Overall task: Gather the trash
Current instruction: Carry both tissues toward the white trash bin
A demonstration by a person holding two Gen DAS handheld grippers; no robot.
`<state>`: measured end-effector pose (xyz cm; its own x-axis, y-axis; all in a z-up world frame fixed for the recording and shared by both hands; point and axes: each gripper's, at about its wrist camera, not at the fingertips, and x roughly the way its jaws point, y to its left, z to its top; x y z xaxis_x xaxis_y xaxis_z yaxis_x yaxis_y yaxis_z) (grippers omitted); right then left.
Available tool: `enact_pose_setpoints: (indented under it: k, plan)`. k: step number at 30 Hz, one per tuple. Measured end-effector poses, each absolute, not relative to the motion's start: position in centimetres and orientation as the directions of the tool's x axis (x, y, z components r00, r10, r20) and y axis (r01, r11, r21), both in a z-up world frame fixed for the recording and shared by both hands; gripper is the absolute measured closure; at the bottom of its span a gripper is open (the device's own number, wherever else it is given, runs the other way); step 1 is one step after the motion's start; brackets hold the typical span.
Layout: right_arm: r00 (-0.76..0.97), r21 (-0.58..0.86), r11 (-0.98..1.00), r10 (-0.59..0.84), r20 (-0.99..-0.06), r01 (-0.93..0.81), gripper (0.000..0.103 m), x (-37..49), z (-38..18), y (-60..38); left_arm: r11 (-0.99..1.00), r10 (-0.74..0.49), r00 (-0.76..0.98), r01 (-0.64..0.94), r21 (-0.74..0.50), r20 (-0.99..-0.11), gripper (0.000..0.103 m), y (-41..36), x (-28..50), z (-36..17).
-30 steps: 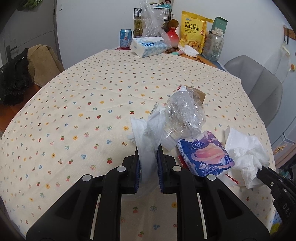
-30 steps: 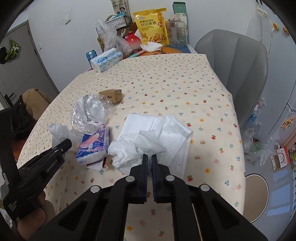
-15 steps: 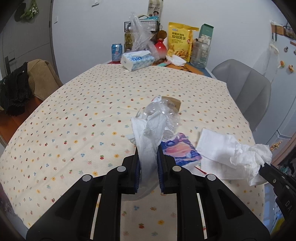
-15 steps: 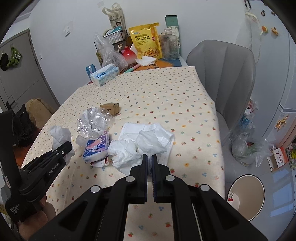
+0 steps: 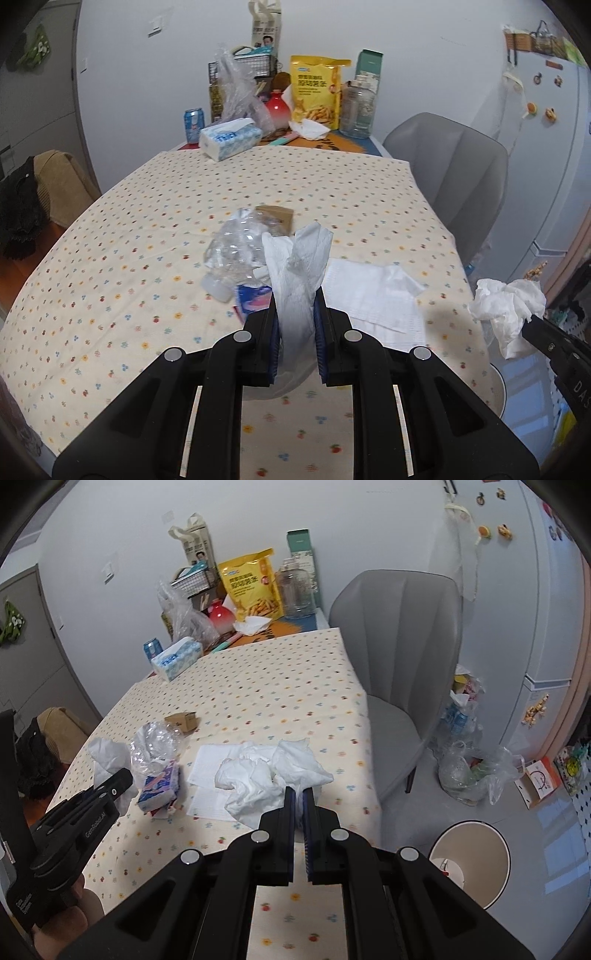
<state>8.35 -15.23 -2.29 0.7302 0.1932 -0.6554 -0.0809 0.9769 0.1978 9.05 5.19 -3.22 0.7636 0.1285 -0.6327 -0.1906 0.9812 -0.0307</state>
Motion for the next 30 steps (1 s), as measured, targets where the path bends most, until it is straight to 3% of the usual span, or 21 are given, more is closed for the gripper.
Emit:
enact_pose_setpoints:
  k: [17,30]
  plan:
    - [0.75,0.238,0.961,0.054,-0.659,0.14,0.098,6.5,-3.6,-26.7,0.999,-0.016,0.771,0.034,0.015,-0.636,0.086,-7.1,12.0,-2.9]
    - [0.731,0.256,0.914,-0.061,-0.679,0.314,0.098,5.2,-5.7,-35.6,0.977,-0.116,0.718,0.205,0.05,-0.686,0.086,-16.9,13.6,-5.3]
